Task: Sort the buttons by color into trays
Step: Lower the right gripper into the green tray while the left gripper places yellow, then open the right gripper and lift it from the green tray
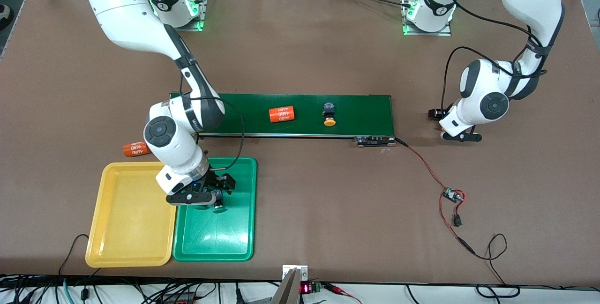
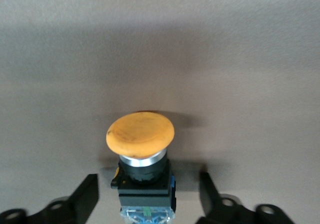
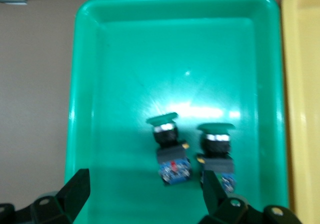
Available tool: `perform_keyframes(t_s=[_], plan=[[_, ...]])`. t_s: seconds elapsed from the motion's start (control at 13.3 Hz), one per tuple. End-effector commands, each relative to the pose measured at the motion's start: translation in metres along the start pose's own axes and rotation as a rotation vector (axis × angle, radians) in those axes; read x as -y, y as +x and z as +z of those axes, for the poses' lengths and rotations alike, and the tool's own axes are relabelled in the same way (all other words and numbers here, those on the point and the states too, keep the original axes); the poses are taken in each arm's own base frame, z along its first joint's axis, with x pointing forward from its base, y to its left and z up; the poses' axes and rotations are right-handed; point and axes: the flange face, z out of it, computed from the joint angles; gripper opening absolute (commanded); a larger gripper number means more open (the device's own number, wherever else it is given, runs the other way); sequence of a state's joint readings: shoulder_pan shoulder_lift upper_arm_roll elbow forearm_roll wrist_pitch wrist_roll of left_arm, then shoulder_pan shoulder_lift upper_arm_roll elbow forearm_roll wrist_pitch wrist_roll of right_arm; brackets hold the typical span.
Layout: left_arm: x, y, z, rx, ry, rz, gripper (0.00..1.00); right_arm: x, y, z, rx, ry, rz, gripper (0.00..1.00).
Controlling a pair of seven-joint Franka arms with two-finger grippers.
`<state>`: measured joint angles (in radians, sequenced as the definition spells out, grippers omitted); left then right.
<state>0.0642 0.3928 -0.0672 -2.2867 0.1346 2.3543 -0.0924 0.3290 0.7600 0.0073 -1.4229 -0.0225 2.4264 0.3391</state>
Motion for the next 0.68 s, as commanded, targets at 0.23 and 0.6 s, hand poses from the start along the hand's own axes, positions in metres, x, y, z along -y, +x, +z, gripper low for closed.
perform_keyframes(t_s=[0.23, 0.6], plan=[[-0.005, 0.000, -0.020, 0.010, -0.040, -0.061, 0.22, -0.021, -0.015, -0.084, 0.213, -0.071, -0.037, 1.00], [-0.045, 0.020, -0.118, 0.106, -0.162, -0.060, 0.21, -0.042, -0.051, -0.139, 0.293, -0.086, -0.087, 1.00]])
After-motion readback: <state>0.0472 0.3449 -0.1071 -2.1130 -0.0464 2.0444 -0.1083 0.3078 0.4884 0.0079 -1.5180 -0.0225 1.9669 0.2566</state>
